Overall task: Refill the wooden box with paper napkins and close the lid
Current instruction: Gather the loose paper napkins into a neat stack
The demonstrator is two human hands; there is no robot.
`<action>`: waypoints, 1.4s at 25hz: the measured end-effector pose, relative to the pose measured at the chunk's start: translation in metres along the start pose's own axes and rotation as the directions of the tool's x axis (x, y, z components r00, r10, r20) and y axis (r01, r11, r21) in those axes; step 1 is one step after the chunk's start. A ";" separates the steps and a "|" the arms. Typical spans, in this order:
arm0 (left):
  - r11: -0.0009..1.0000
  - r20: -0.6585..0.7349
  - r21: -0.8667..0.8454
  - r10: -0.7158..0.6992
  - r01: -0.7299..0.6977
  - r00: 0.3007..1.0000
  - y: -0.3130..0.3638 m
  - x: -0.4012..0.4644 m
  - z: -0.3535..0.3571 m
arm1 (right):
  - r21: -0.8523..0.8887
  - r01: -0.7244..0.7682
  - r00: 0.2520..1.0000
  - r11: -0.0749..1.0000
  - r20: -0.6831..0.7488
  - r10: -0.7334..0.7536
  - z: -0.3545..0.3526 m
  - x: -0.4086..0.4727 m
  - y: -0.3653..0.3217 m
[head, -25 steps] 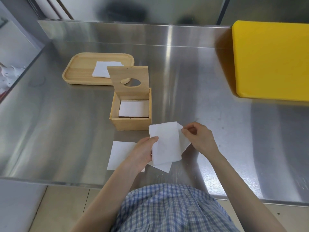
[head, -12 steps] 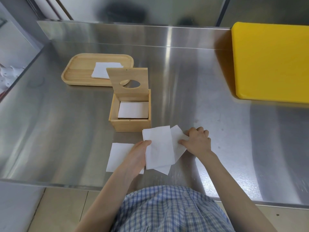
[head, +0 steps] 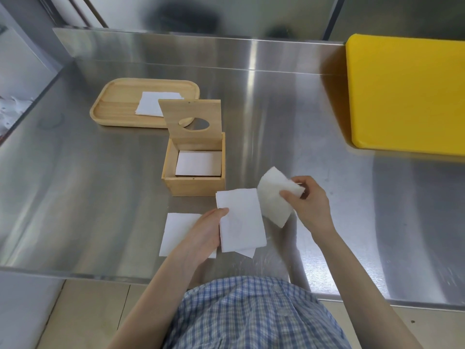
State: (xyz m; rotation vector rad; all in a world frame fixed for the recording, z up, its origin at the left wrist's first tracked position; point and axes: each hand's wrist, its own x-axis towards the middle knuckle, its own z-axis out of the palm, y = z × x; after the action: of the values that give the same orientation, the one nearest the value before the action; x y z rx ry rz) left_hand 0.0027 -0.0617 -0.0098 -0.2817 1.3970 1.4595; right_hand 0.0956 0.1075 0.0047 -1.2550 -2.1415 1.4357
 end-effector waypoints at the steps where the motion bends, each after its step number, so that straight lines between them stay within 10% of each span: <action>1: 1.000 0.022 -0.008 0.005 -0.005 1.000 0.000 0.001 0.000 | 0.059 0.003 1.000 0.998 -0.020 -0.002 -0.004 -0.001 -0.004; 13: 0.998 0.149 -0.048 0.045 -0.038 0.988 0.001 0.007 0.002 | 0.461 -0.006 0.936 0.888 0.315 -0.157 -0.030 -0.026 -0.060; 35: 0.991 0.260 -0.102 0.113 -0.089 0.959 -0.009 0.000 0.004 | -0.017 0.004 0.977 1.000 0.211 0.000 0.034 -0.015 -0.012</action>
State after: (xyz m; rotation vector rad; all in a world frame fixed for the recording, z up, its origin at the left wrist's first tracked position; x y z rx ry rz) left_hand 0.0120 -0.0607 -0.0141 -0.0663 1.1453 1.5825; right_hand 0.0771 0.0732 0.0029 -1.1507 -2.2927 1.6184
